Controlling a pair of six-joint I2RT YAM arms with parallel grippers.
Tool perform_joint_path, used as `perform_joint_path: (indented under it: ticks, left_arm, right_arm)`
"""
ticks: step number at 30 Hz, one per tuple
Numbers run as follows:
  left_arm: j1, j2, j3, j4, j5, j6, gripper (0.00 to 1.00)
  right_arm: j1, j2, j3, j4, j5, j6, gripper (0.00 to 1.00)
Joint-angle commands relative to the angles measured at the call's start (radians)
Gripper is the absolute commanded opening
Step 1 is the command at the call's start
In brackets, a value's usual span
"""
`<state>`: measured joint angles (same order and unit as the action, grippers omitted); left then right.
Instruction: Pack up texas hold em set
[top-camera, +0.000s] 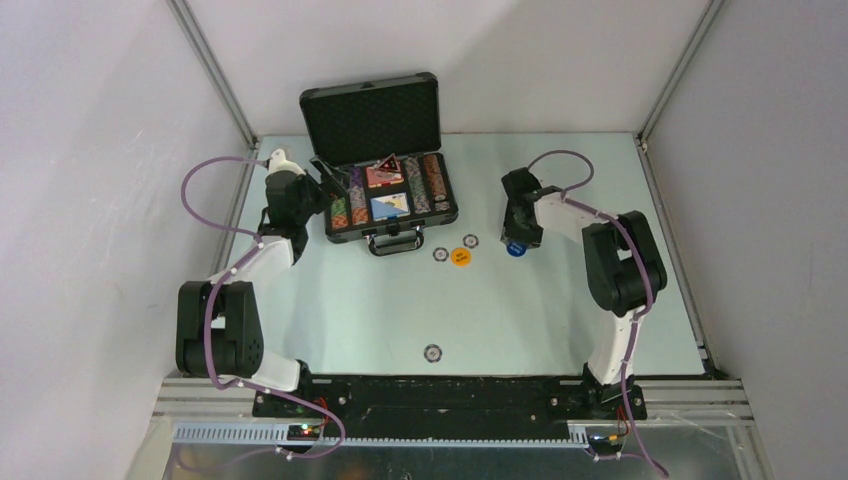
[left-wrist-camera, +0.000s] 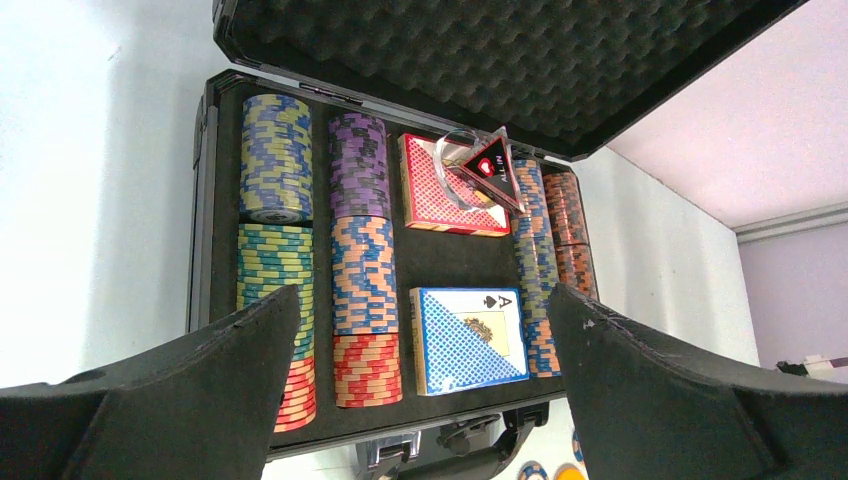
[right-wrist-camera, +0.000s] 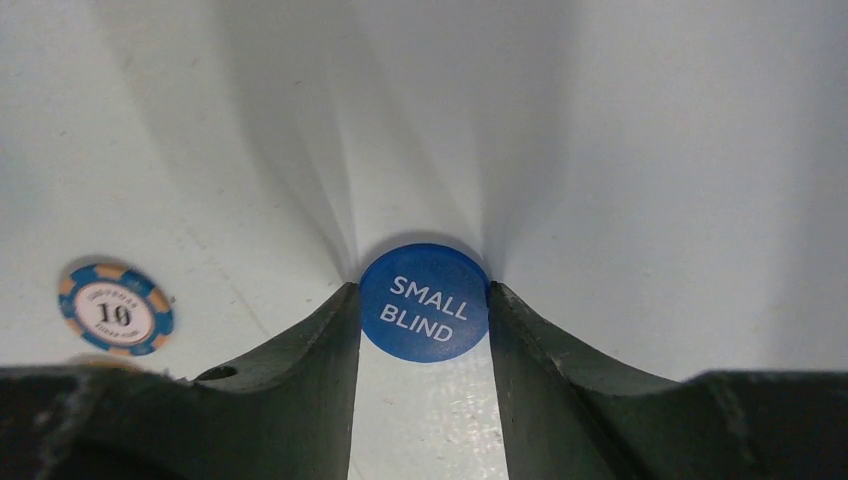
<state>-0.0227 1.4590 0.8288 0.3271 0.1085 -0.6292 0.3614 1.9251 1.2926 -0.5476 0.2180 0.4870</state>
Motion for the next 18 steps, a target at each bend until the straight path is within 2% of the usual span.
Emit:
perform_joint_path:
  ticks: [1,7,11,13,18]
  left_arm:
    - [0.007,0.002,0.046,0.019,0.004,-0.007,0.98]
    - [0.007,0.003,0.046,0.019,0.004,-0.007,0.98]
    - [0.007,0.003,0.046,0.019,0.003,-0.007,0.98]
    - [0.007,0.002,0.045,0.018,0.003,-0.006,0.98]
    - [0.008,0.004,0.046,0.019,0.004,-0.006,0.98]
  right_arm:
    - [0.03,-0.037,0.037,0.021,-0.042,-0.018,0.48]
    - [0.076,-0.024,0.116,0.008,-0.07,-0.013,0.48]
    - [0.115,0.032,0.257,-0.055,-0.045,-0.02,0.49]
    - [0.13,0.062,0.304,-0.083,-0.03,-0.024,0.52]
    - [0.143,0.094,0.319,-0.102,-0.003,-0.013,0.66]
